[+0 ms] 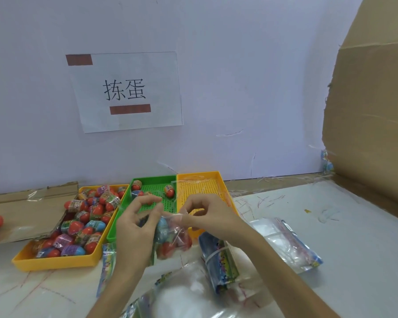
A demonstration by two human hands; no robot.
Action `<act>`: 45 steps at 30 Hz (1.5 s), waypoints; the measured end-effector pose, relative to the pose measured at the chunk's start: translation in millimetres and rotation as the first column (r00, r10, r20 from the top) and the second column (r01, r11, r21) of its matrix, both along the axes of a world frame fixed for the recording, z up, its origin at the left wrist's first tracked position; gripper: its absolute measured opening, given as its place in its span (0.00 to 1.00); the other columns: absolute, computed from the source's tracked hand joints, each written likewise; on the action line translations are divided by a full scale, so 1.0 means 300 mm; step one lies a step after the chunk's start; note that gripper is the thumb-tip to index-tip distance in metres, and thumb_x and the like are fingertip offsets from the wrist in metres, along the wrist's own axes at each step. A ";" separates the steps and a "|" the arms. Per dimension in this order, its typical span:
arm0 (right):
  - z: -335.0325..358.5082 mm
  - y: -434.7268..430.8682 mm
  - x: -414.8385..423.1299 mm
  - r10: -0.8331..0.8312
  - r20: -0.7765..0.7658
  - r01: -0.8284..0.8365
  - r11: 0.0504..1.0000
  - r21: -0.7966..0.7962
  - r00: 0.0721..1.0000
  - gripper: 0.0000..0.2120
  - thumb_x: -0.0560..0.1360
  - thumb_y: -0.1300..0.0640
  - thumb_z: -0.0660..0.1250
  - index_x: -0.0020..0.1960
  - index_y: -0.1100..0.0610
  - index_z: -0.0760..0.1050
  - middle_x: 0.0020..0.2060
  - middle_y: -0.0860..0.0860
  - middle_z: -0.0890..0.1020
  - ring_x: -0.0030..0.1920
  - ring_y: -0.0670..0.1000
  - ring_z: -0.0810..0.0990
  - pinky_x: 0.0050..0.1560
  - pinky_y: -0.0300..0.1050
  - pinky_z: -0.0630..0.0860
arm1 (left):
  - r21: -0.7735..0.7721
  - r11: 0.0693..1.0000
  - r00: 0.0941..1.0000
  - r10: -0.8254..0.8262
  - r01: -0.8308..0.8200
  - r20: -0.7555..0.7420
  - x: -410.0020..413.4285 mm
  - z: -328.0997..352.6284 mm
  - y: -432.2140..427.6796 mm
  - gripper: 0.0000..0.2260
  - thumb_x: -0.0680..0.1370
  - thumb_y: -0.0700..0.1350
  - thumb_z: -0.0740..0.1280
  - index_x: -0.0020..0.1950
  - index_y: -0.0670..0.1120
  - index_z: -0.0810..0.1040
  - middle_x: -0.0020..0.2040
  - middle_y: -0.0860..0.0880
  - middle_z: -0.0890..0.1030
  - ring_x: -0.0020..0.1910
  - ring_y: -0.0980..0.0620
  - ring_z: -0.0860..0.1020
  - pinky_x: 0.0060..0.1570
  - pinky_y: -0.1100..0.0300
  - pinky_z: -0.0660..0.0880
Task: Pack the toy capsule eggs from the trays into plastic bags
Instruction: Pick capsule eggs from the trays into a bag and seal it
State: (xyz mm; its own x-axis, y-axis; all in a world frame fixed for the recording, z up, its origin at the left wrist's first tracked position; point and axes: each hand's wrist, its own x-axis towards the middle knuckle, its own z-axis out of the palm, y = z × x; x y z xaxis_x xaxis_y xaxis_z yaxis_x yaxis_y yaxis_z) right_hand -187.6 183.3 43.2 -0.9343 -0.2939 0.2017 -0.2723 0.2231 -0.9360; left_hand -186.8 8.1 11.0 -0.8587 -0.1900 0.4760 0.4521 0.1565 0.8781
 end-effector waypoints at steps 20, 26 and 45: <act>0.157 0.607 -0.305 -0.376 0.522 0.642 0.483 -0.595 0.766 0.25 0.84 0.54 0.61 0.77 0.62 0.61 0.71 0.66 0.71 0.66 0.66 0.76 0.64 0.64 0.75 | 0.168 0.984 0.992 -0.083 0.066 0.095 -0.028 -0.028 -0.012 0.14 0.87 0.41 0.54 0.49 0.44 0.78 0.48 0.49 0.86 0.38 0.45 0.85 0.36 0.51 0.83; 0.072 0.408 -0.174 -0.324 0.246 0.403 0.800 -0.445 0.914 0.10 0.82 0.60 0.62 0.53 0.59 0.82 0.46 0.57 0.85 0.41 0.52 0.86 0.40 0.42 0.82 | -0.136 0.951 0.952 -0.254 0.278 0.168 0.003 -0.038 0.031 0.10 0.83 0.42 0.63 0.47 0.46 0.83 0.45 0.50 0.86 0.39 0.48 0.85 0.38 0.56 0.81; -0.021 0.168 -0.054 0.115 -0.038 -0.070 0.806 0.588 0.993 0.02 0.74 0.51 0.76 0.46 0.47 0.84 0.28 0.38 0.73 0.30 0.40 0.69 0.35 0.36 0.64 | -0.776 0.491 0.917 -0.260 0.396 0.304 0.014 -0.056 -0.001 0.14 0.71 0.70 0.67 0.48 0.62 0.76 0.43 0.61 0.78 0.42 0.62 0.75 0.37 0.65 0.67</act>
State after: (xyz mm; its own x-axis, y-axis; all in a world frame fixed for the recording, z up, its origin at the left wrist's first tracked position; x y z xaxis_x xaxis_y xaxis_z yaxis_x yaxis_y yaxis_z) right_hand -203.6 233.6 37.0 -0.8870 -0.4611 0.0259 -0.3779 0.6924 -0.6146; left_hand -182.7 7.8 -5.7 -0.8374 0.5257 0.1495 0.5225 0.6899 0.5011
